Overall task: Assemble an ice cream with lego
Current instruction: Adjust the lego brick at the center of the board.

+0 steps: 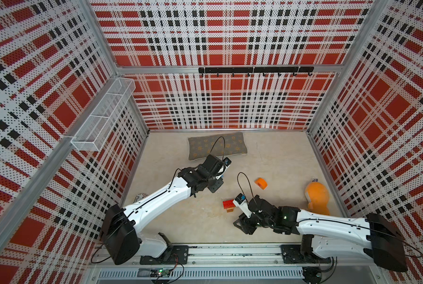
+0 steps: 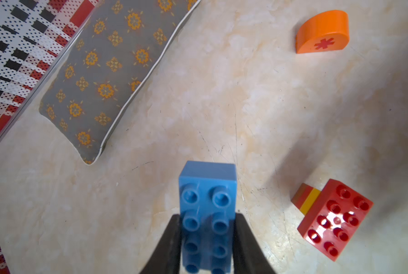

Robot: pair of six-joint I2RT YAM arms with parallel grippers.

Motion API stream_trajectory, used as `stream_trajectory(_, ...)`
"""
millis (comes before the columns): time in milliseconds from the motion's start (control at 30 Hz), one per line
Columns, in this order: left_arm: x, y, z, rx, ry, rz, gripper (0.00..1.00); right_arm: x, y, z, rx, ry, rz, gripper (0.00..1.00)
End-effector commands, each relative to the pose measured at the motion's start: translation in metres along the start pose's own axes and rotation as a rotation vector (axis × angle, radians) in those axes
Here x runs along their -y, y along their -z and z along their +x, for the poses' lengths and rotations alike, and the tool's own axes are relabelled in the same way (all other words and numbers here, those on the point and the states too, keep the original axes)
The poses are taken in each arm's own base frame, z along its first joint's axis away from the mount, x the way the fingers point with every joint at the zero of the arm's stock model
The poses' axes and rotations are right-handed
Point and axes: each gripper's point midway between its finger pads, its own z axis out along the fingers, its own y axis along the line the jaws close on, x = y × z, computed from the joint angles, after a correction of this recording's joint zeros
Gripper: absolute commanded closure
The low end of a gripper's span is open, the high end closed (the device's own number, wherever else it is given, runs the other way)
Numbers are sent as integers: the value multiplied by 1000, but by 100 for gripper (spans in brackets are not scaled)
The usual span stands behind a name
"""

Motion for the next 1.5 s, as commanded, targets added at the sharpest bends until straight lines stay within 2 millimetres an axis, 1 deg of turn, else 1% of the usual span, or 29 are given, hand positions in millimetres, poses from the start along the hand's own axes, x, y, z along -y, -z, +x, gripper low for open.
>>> stream_trajectory(0,-8,16,-17,100,37,-18,93,-16,-16,-20,88,-57,-54,52)
stream_trajectory(133,-11,21,-17,122,46,-26,93,-26,-35,-25,97,-44,-68,52)
stream_trajectory(233,-12,24,-17,134,48,-27,93,-28,-45,-29,106,-40,-72,52)
stream_trajectory(400,-11,25,-16,144,48,-24,93,-28,-62,-27,75,-27,-59,52)
stream_trajectory(533,-10,23,-16,144,46,-21,93,-23,-70,-27,74,-22,-33,53)
stream_trajectory(1000,-7,16,-13,128,36,-8,93,-7,-89,-27,59,-3,58,52)
stream_trajectory(1167,-6,16,-13,130,36,-3,93,1,-91,-28,57,-4,93,52)
stream_trajectory(1467,-4,17,-11,132,34,3,93,19,-89,-30,68,-36,158,52)
